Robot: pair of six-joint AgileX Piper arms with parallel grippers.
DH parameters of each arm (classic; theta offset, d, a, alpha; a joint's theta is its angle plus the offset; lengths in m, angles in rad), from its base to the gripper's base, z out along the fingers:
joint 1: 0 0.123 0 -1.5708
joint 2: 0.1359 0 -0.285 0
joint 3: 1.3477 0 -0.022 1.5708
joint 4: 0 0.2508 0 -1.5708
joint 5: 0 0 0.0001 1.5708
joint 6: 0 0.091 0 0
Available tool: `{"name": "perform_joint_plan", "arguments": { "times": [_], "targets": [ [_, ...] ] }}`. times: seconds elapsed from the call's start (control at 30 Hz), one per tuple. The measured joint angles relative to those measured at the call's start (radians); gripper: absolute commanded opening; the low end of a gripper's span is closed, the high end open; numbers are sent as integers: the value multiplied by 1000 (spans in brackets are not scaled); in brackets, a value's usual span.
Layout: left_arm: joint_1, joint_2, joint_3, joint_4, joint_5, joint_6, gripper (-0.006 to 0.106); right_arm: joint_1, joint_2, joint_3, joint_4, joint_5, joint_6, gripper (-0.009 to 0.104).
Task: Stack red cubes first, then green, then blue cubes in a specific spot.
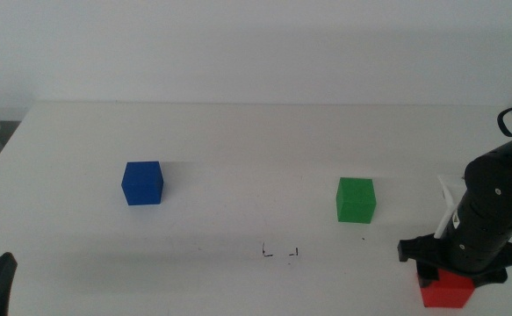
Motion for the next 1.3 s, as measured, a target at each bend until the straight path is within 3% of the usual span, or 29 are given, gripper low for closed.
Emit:
{"name": "perform_joint_plan", "arguments": {
  "times": [0.63, 1.03, 1.3],
  "targets": [
    [0, 0, 0, 0, -4, 0, 94, 224, 51, -434, -43, 388, 227, 26],
    [0, 0, 0, 0, -7, 0, 94, 379, 323, -758, -56, 405, 268, 26],
    [0, 0, 0, 0, -7, 0, 94, 422, 392, -829, -42, 380, 278, 26]
  ]
}}
